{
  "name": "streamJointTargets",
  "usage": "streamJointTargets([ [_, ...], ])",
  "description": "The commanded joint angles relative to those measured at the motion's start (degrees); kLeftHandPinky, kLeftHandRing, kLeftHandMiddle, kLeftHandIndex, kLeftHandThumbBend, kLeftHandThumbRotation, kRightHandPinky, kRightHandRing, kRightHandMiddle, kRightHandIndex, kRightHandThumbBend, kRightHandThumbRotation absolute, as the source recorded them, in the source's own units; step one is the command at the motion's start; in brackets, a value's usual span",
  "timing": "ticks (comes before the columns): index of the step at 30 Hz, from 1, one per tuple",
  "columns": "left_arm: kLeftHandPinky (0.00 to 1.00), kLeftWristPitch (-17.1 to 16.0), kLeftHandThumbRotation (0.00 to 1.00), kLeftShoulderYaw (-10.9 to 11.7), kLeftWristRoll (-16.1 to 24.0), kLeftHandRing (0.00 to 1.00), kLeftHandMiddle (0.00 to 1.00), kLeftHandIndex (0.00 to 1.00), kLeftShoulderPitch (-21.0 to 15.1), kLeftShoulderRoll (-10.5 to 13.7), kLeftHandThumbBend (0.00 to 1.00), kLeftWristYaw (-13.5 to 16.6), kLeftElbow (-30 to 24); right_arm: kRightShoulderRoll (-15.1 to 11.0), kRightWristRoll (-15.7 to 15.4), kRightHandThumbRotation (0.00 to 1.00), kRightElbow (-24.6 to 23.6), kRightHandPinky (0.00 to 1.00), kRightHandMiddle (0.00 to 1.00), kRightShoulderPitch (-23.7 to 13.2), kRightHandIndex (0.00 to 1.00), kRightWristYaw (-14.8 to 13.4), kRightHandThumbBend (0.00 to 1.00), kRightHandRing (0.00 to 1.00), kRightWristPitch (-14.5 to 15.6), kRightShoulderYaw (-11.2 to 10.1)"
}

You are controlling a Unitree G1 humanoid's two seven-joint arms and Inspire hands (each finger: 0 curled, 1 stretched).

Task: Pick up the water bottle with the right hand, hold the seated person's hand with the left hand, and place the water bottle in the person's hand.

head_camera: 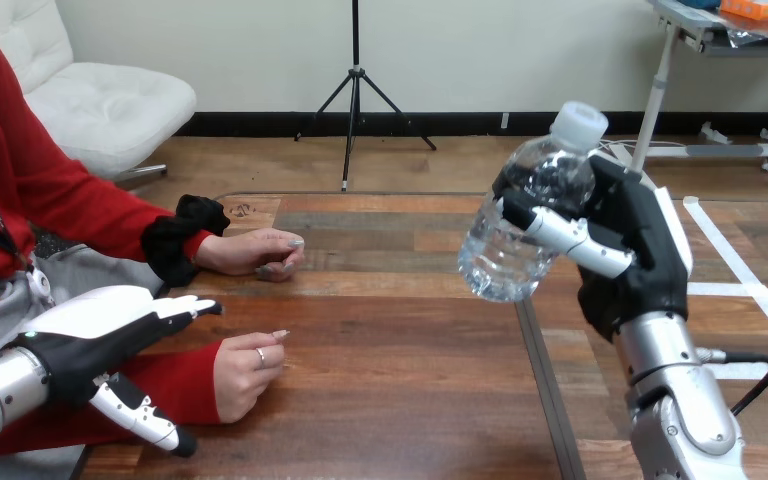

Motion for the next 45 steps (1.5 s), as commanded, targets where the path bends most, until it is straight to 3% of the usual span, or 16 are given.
streamJointTargets([
  [1,0.93,0.1,0.38,-1.5,1.0,0.97,0.99,0.96,-6.1,0.2,1.00,2.9,2.6,-0.5,0.0,0.00,-5.0,0.31,0.35,-3.9,0.35,-0.5,0.77,0.32,0.1,-0.1],
  [21,0.91,2.6,0.33,-5.7,4.1,0.94,0.96,0.94,-9.1,-1.2,1.00,7.9,7.7,-0.3,0.4,0.00,-8.6,0.30,0.34,-3.4,0.35,-0.8,0.74,0.32,2.6,0.0],
  [45,0.78,6.8,0.25,-7.5,5.2,0.80,0.80,0.79,-7.9,-2.2,1.00,12.0,3.2,-0.1,0.2,0.00,-10.9,0.29,0.33,-3.1,0.34,-1.3,0.74,0.30,4.1,0.3],
])
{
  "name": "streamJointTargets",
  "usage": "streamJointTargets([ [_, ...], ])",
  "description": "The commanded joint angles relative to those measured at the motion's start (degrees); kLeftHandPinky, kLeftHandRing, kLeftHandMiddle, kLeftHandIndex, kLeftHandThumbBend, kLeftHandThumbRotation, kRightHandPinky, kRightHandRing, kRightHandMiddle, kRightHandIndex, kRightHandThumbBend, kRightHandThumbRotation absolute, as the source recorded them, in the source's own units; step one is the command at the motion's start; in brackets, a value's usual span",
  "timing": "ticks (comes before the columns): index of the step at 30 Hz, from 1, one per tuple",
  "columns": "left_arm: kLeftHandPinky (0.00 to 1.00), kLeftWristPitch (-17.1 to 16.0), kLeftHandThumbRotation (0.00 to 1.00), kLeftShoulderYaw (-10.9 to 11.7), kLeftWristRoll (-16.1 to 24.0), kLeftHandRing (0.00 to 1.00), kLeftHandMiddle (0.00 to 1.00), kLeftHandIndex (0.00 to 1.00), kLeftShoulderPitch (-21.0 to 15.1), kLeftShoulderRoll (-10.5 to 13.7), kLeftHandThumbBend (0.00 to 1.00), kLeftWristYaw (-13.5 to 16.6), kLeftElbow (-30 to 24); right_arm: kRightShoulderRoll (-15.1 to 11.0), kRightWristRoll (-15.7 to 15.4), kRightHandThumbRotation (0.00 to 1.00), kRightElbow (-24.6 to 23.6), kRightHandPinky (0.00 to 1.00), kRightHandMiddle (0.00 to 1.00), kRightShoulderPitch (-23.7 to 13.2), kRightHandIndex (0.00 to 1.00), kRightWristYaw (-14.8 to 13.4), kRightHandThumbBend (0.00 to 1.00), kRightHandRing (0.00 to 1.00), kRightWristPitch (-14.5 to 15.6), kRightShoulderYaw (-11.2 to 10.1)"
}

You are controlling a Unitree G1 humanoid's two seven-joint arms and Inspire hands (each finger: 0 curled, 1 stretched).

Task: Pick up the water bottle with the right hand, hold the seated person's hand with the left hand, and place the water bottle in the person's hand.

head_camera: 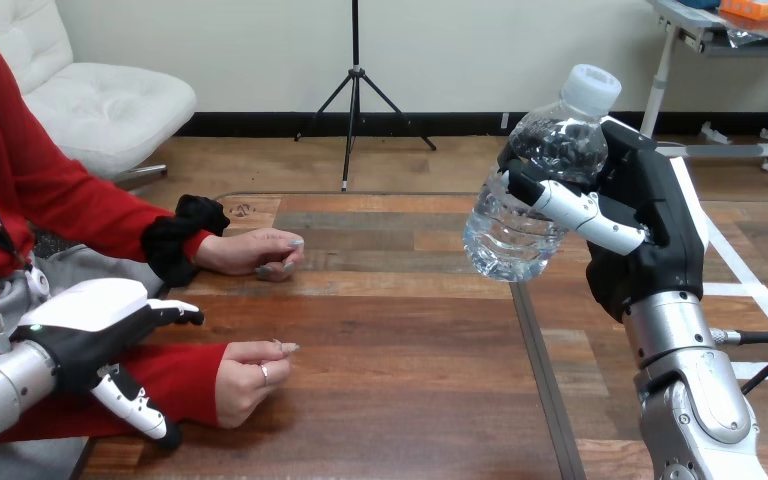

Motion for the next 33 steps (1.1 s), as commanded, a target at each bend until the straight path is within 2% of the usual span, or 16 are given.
streamJointTargets([
  [1,0.78,0.9,0.24,-0.5,0.1,0.80,0.80,0.79,-2.6,-0.8,1.00,1.9,-3.4,-0.1,0.2,0.00,-4.0,0.29,0.33,-3.1,0.34,-0.3,0.74,0.30,-0.2,0.3],
  [9,0.72,1.1,0.23,-0.9,0.2,0.75,0.75,0.74,-1.8,-0.8,1.00,3.4,-5.6,-0.3,0.1,0.00,-4.7,0.29,0.33,-2.9,0.34,-0.1,0.74,0.30,0.0,0.4],
  [31,0.68,3.3,0.15,0.2,-2.7,0.72,0.71,0.72,0.3,-1.9,1.00,0.3,-11.5,0.1,0.6,0.00,-6.0,0.29,0.33,-2.8,0.34,-0.3,0.73,0.30,1.4,0.6],
  [33,0.65,3.3,0.12,0.3,-2.9,0.71,0.69,0.71,0.6,-2.3,1.00,0.5,-11.9,0.1,0.6,0.00,-6.2,0.28,0.33,-2.7,0.34,-0.2,0.72,0.30,1.7,0.8],
])
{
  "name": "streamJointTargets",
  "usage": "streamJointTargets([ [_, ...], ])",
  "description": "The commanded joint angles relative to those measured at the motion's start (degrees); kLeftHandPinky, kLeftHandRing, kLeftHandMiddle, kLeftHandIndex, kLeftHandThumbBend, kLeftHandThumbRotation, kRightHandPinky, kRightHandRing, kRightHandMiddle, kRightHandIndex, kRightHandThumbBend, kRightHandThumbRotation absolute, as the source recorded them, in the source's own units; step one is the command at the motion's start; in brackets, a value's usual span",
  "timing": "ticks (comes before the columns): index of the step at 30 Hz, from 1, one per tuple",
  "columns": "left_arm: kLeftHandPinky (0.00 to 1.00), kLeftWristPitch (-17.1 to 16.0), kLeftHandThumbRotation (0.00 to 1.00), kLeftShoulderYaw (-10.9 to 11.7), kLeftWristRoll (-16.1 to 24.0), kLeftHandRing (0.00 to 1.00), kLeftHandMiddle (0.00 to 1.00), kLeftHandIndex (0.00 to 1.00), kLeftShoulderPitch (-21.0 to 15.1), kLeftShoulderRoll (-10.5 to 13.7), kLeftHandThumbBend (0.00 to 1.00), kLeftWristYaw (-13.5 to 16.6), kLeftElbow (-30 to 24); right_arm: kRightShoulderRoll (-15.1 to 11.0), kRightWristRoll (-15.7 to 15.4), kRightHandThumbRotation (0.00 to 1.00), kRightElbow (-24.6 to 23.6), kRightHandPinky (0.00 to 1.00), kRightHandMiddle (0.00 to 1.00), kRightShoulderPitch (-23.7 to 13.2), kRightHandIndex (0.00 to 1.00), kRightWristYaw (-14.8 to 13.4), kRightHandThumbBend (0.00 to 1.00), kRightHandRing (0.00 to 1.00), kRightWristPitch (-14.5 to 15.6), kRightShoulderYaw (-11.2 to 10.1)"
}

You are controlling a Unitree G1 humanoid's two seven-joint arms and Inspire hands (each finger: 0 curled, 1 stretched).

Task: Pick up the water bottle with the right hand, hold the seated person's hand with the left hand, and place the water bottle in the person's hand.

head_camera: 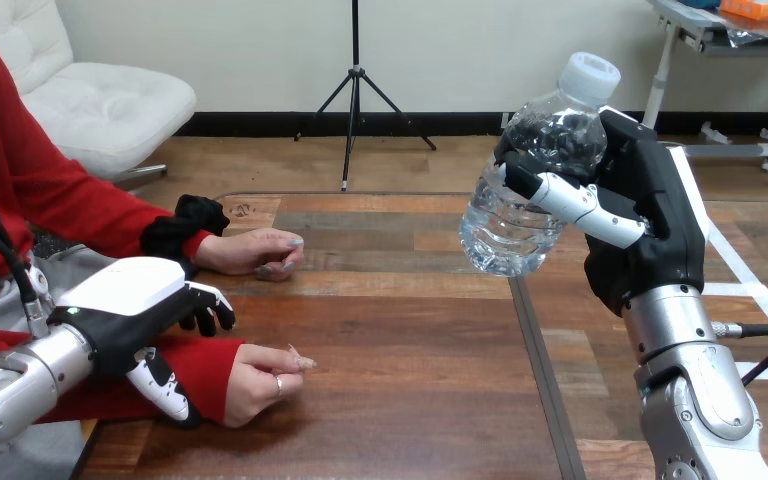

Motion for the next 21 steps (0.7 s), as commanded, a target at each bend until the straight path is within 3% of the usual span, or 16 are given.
streamJointTargets([
  [1,0.62,-0.1,0.12,0.9,-1.7,0.67,0.66,0.70,-0.8,-0.8,1.00,0.9,-3.1,0.1,0.5,0.00,-3.4,0.28,0.33,-2.7,0.34,0.0,0.72,0.30,0.0,0.5],
  [5,0.50,-0.1,0.12,0.9,-1.7,0.55,0.60,0.66,-0.6,-1.1,1.00,1.0,-3.6,0.1,0.5,0.00,-3.6,0.29,0.33,-2.6,0.34,0.0,0.72,0.30,0.3,0.6],
  [8,0.47,0.1,0.12,0.8,-1.8,0.52,0.58,0.65,-0.4,-1.1,1.00,0.7,-4.2,0.1,0.7,0.00,-3.8,0.29,0.33,-2.6,0.35,0.2,0.72,0.30,0.4,0.6],
  [16,0.46,1.4,0.12,0.8,-2.2,0.52,0.58,0.65,0.4,-1.0,1.00,-0.6,-6.2,0.2,1.2,0.00,-4.2,0.29,0.33,-2.7,0.35,0.0,0.71,0.30,0.6,0.5],
  [21,0.51,1.7,0.14,0.4,-1.7,0.57,0.63,0.67,0.6,-0.5,1.00,-1.4,-6.8,0.2,1.4,0.00,-4.9,0.28,0.33,-2.7,0.34,-0.4,0.71,0.29,1.3,0.5],
])
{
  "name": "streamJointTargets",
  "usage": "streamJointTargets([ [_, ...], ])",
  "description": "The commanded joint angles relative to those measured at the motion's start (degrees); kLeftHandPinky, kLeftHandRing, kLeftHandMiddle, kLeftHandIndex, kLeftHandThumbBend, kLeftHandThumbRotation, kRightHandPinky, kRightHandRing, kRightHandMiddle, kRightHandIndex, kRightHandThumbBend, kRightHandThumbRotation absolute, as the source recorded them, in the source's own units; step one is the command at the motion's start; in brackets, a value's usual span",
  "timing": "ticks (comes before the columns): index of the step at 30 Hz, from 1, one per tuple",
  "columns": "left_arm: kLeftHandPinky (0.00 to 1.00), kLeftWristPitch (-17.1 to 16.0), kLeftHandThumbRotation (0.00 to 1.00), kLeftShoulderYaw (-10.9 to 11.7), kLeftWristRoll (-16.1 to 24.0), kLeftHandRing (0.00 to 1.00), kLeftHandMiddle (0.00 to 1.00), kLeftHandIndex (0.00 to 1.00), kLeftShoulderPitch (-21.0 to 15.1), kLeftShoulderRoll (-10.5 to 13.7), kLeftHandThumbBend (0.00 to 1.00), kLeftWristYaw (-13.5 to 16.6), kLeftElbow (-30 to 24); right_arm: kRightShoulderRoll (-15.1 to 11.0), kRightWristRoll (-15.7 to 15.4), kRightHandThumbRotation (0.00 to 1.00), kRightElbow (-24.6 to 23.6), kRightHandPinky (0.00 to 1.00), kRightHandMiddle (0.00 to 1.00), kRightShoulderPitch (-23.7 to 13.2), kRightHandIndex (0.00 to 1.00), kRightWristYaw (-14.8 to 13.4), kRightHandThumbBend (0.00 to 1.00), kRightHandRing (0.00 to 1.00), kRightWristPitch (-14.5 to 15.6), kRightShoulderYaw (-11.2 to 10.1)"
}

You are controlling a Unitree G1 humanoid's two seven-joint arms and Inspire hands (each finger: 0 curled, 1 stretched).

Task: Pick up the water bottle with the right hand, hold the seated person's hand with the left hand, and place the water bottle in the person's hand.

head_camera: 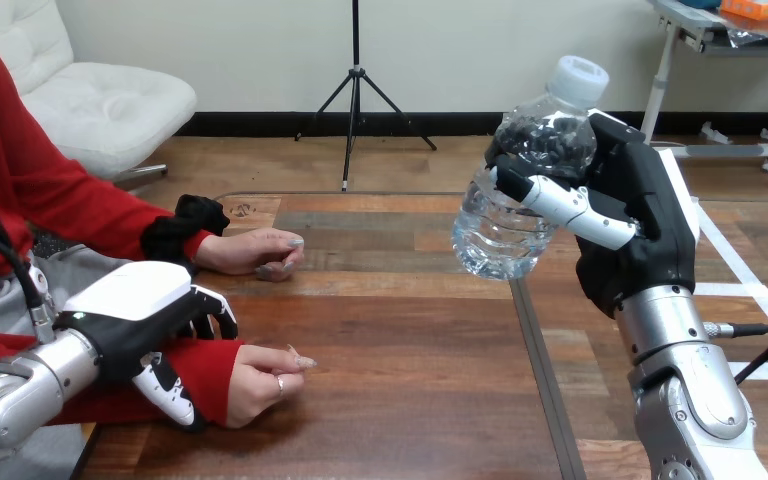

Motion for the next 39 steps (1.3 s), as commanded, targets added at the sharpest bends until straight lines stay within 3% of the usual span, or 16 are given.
streamJointTargets([
  [1,0.52,0.5,0.14,0.3,-0.6,0.59,0.63,0.67,-1.2,-0.2,1.00,-0.6,-3.5,0.2,1.2,0.00,-4.9,0.28,0.33,-2.6,0.34,-0.5,0.71,0.29,0.3,-0.4],
  [9,0.64,1.9,0.21,-0.8,2.0,0.69,0.73,0.73,-0.7,1.1,1.00,-2.2,-6.0,0.1,1.9,0.00,-7.1,0.27,0.33,-2.5,0.34,-1.6,0.70,0.29,2.8,-0.5],
  [17,0.72,1.5,0.27,-1.7,5.4,0.73,0.75,0.75,-0.5,1.5,1.00,-0.5,-6.2,0.2,2.3,0.00,-8.4,0.27,0.33,-2.5,0.34,-2.1,0.69,0.28,4.6,-0.7],
  [29,0.70,2.3,0.32,-3.6,10.5,0.68,0.72,0.74,-0.7,1.9,1.00,1.7,-6.7,0.2,2.5,0.00,-9.3,0.27,0.32,-2.6,0.33,-2.1,0.68,0.28,5.9,-0.9],
  [39,0.60,2.5,0.28,-4.1,11.9,0.60,0.64,0.68,-1.0,1.5,1.00,3.0,-6.2,-0.2,3.0,0.00,-9.3,0.27,0.32,-2.7,0.33,-1.5,0.67,0.28,5.8,-0.7],
])
